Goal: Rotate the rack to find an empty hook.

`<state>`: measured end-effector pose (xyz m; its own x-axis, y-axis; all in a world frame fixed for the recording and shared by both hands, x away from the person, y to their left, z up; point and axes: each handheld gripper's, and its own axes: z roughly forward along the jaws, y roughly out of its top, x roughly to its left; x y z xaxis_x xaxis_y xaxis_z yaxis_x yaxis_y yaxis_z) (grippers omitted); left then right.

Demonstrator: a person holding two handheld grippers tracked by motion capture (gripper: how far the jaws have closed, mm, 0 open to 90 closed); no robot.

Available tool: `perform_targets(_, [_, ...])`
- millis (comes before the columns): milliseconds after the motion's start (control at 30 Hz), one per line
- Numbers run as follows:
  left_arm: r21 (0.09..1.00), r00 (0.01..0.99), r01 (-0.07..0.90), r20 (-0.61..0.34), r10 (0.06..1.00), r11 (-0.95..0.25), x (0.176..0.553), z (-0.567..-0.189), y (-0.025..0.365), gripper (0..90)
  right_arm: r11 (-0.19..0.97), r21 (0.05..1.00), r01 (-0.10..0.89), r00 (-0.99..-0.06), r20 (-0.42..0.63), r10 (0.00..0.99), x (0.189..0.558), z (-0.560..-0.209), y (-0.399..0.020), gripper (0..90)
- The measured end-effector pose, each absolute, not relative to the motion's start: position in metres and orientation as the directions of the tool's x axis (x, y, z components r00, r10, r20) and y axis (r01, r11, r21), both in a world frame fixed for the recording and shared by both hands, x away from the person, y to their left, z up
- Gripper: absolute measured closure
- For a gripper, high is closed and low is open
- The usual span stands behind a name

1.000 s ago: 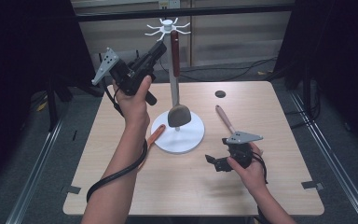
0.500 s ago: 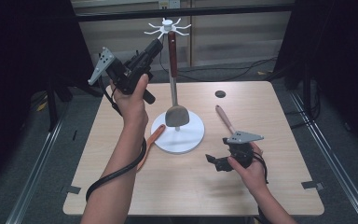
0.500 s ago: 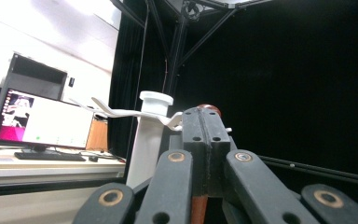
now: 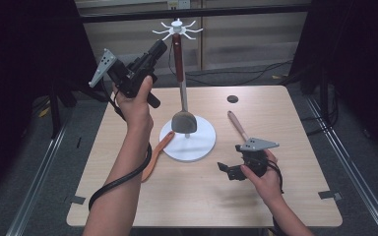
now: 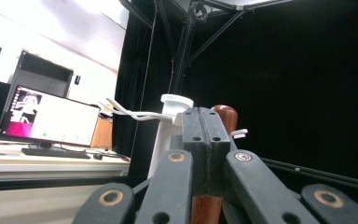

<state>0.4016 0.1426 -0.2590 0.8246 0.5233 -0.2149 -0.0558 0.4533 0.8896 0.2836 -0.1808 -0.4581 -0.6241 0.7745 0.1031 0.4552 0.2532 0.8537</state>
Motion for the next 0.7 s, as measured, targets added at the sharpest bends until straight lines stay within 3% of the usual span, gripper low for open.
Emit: perform_targets(700, [0.878, 0.812, -0.036, -0.253, 0.526, 0.478, 0.417, -0.259, 0.147, 90.0, 0.242, 0.856, 0.456, -0.619, 0.11, 0.778, 0.284, -0.456, -0.185, 6.0])
